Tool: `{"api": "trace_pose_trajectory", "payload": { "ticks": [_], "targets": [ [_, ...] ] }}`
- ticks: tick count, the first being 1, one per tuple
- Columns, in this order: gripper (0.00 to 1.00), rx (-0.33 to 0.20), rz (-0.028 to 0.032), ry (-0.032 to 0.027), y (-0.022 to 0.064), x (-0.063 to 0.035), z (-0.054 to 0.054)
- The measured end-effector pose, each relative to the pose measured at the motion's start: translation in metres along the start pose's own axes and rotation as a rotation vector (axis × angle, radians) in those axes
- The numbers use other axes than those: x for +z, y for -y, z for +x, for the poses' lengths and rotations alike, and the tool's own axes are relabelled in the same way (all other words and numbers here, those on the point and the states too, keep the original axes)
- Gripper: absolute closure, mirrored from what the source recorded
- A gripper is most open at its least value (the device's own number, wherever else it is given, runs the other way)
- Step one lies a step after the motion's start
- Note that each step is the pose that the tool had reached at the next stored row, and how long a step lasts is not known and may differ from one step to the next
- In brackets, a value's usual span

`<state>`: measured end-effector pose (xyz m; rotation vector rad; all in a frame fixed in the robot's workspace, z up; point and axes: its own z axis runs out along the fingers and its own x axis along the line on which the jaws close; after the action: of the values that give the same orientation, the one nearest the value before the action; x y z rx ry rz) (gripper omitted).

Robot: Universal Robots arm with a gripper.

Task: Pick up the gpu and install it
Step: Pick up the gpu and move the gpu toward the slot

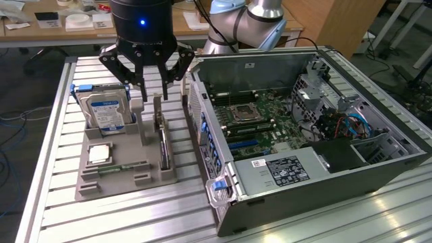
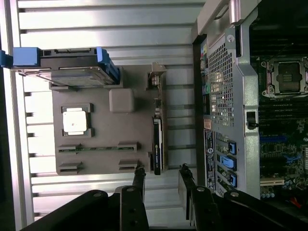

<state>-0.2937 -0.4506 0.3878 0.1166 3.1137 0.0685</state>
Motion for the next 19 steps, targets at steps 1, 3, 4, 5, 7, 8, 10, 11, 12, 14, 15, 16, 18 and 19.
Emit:
{"api": "trace_pose_trajectory", "payload": {
  "ticks": [1,3,4,5,7,8,10,11,12,14,15,16,18,19],
  "targets": [
    [0.58,0.000,-0.0002,-0.0001,0.0000,0.0000,0.000],
    [0.58,0.000,-0.0043,-0.0002,0.0001,0.0017,0.000],
    [0.58,0.000,-0.0077,-0.0005,0.0002,0.0029,0.000],
    [0.58,0.000,-0.0107,-0.0008,0.0002,0.0043,0.000],
    [0.58,0.000,-0.0139,-0.0010,0.0003,0.0080,0.000],
    [0.58,0.001,-0.0148,-0.0011,0.0004,0.0098,0.000],
    [0.58,0.001,-0.0159,-0.0011,0.0006,0.0134,0.000],
    [0.58,0.001,-0.0166,-0.0013,0.0007,0.0151,0.000],
    [0.58,0.000,-0.0178,-0.0013,0.0008,0.0170,0.000],
    [0.58,0.001,-0.0198,-0.0015,0.0009,0.0206,0.000],
    [0.58,0.001,-0.0205,-0.0016,0.0010,0.0224,0.001],
    [0.58,0.001,-0.0214,-0.0016,0.0011,0.0242,0.001],
    [0.58,0.001,-0.0231,-0.0018,0.0012,0.0278,0.001],
    [0.58,0.001,-0.0240,-0.0018,0.0013,0.0298,0.001]
  ]
}}
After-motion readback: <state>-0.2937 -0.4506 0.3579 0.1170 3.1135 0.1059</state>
